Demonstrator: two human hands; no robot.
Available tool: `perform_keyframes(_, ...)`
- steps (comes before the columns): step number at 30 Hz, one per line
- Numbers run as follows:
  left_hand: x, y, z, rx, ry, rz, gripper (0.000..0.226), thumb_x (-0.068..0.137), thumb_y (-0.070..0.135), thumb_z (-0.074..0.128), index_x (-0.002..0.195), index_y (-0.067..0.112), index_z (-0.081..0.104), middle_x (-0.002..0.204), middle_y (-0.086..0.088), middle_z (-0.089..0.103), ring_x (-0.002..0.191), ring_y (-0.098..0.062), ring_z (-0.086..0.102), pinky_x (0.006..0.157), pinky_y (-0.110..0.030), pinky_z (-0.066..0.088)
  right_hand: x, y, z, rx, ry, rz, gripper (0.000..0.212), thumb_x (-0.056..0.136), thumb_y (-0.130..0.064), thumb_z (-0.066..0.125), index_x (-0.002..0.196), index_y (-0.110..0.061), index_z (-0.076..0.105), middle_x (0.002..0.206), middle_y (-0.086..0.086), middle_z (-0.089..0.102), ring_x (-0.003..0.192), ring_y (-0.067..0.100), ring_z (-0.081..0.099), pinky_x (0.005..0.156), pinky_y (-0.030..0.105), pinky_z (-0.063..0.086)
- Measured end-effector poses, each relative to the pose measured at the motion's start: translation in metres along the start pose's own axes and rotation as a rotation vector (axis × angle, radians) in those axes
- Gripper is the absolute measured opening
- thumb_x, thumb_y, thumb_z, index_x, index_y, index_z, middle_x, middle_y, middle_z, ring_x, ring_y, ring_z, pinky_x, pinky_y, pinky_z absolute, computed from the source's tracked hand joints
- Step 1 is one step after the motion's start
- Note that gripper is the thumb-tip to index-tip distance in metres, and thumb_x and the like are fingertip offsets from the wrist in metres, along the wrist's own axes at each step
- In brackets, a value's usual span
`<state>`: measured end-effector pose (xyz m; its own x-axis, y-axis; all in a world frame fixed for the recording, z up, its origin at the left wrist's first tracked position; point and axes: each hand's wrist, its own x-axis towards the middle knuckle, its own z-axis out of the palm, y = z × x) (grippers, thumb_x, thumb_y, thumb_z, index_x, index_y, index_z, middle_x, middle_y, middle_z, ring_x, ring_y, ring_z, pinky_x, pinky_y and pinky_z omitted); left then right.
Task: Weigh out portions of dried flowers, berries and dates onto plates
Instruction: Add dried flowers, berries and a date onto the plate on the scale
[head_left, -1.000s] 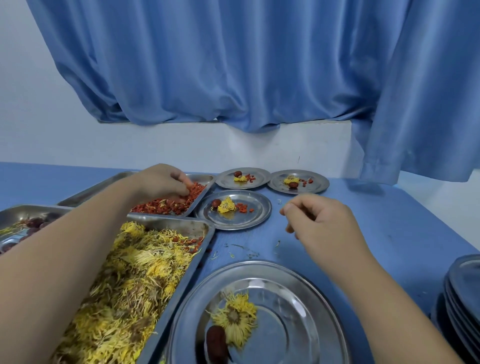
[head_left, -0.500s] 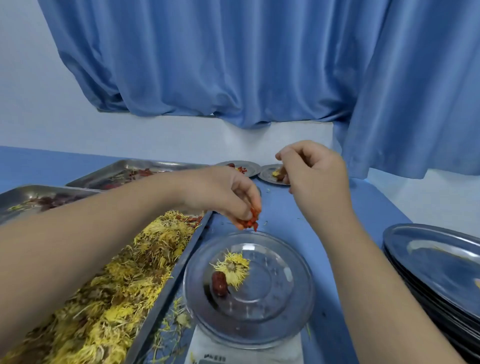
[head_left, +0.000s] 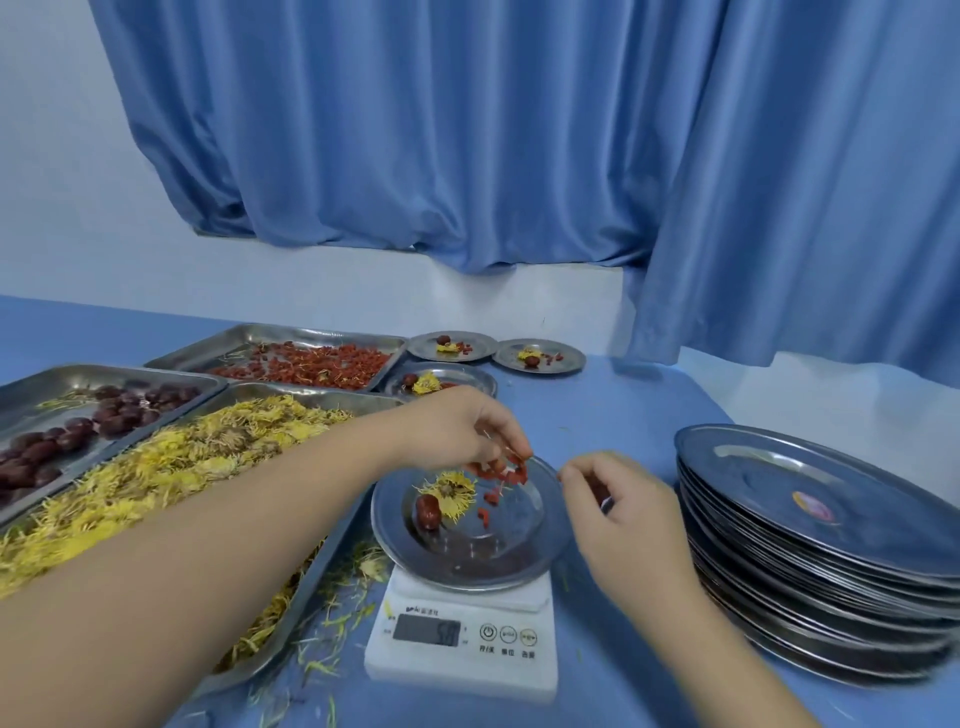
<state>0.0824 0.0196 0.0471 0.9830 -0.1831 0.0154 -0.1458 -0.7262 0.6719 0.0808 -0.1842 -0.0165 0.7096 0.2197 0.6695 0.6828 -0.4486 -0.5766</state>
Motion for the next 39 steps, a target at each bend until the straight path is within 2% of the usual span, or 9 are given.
perform_keyframes(4,-0.004,-0.003,0.012,-0.002,0.074,-0.002,0.038,0.088,-0.002,0.06,0.086,0.034,0.072,0.085,0.012,0.075,0.086,-0.003,0.07,0.082,-0.028,0.058,-0.013,0.01,-0.003,-0.06,-0.024,-0.059,0.017,0.086,-0.012,0.061,0.071,-0.021,0.06,0.069,-0.01,0.057,0.069,0.006,0.052,0.064,0.018,0.038)
perform_keyframes(11,-0.005,-0.009,0.018,-0.006,0.12,-0.039,0.018,0.085,0.007,0.07,0.091,0.023,0.073,0.091,0.002,0.075,0.088,-0.016,0.071,0.082,-0.038,0.059,-0.012,0.015,-0.004,-0.143,-0.061,-0.072,0.017,0.089,-0.022,0.054,0.073,-0.023,0.057,0.072,-0.008,0.056,0.07,0.011,0.052,0.065,0.034,0.045)
perform_keyframes(15,-0.009,-0.012,0.018,-0.03,0.126,-0.041,0.012,0.084,0.017,0.073,0.091,0.026,0.074,0.088,0.004,0.074,0.084,-0.011,0.07,0.075,-0.028,0.055,-0.013,0.012,-0.004,-0.132,-0.067,-0.082,0.016,0.089,-0.024,0.053,0.074,-0.025,0.057,0.073,-0.009,0.055,0.07,0.01,0.052,0.065,0.034,0.045)
perform_keyframes(20,-0.007,-0.013,0.02,-0.049,0.13,-0.052,0.013,0.081,0.019,0.077,0.092,0.023,0.073,0.09,-0.001,0.074,0.082,-0.018,0.069,0.074,-0.029,0.054,-0.014,0.009,-0.003,-0.142,-0.112,-0.065,0.015,0.09,-0.024,0.052,0.076,-0.022,0.059,0.076,-0.007,0.057,0.075,0.014,0.054,0.069,0.038,0.047)
perform_keyframes(24,-0.006,-0.013,0.02,-0.061,0.119,-0.052,0.016,0.076,0.028,0.082,0.089,0.028,0.073,0.085,0.003,0.071,0.076,-0.012,0.067,0.072,-0.026,0.053,-0.014,0.008,-0.003,-0.144,-0.129,-0.061,0.017,0.09,-0.025,0.051,0.077,-0.02,0.06,0.075,-0.005,0.057,0.074,0.016,0.054,0.069,0.039,0.046)
perform_keyframes(27,-0.007,-0.014,0.021,-0.062,0.117,-0.029,0.01,0.084,0.041,0.072,0.087,0.032,0.073,0.086,0.011,0.073,0.081,-0.005,0.069,0.071,-0.024,0.052,-0.014,0.007,-0.004,-0.141,-0.131,-0.054,0.017,0.09,-0.024,0.051,0.077,-0.019,0.06,0.075,-0.005,0.056,0.074,0.016,0.053,0.068,0.039,0.046)
perform_keyframes(29,-0.009,-0.015,0.021,-0.135,0.114,-0.03,0.02,0.092,0.045,0.06,0.088,0.031,0.072,0.084,0.014,0.073,0.084,-0.007,0.07,0.074,-0.027,0.053,-0.014,0.007,-0.004,-0.136,-0.133,-0.048,0.017,0.09,-0.024,0.051,0.078,-0.017,0.06,0.075,-0.005,0.057,0.074,0.016,0.053,0.068,0.039,0.045)
perform_keyframes(33,-0.011,-0.019,0.015,-0.334,0.141,-0.071,0.014,0.096,0.018,0.059,0.099,0.015,0.072,0.097,-0.002,0.075,0.092,-0.018,0.072,0.08,-0.032,0.059,-0.014,0.008,-0.006,-0.123,-0.131,-0.038,0.018,0.091,-0.024,0.051,0.077,-0.017,0.06,0.075,-0.005,0.057,0.073,0.014,0.052,0.069,0.036,0.045)
perform_keyframes(39,-0.014,-0.015,0.014,-0.245,0.14,-0.041,0.035,0.085,-0.011,0.059,0.1,0.018,0.072,0.098,0.002,0.075,0.093,-0.011,0.072,0.075,-0.022,0.057,-0.014,0.008,-0.005,-0.124,-0.123,-0.037,0.017,0.09,-0.024,0.051,0.077,-0.018,0.06,0.074,-0.006,0.056,0.072,0.013,0.052,0.067,0.036,0.045)
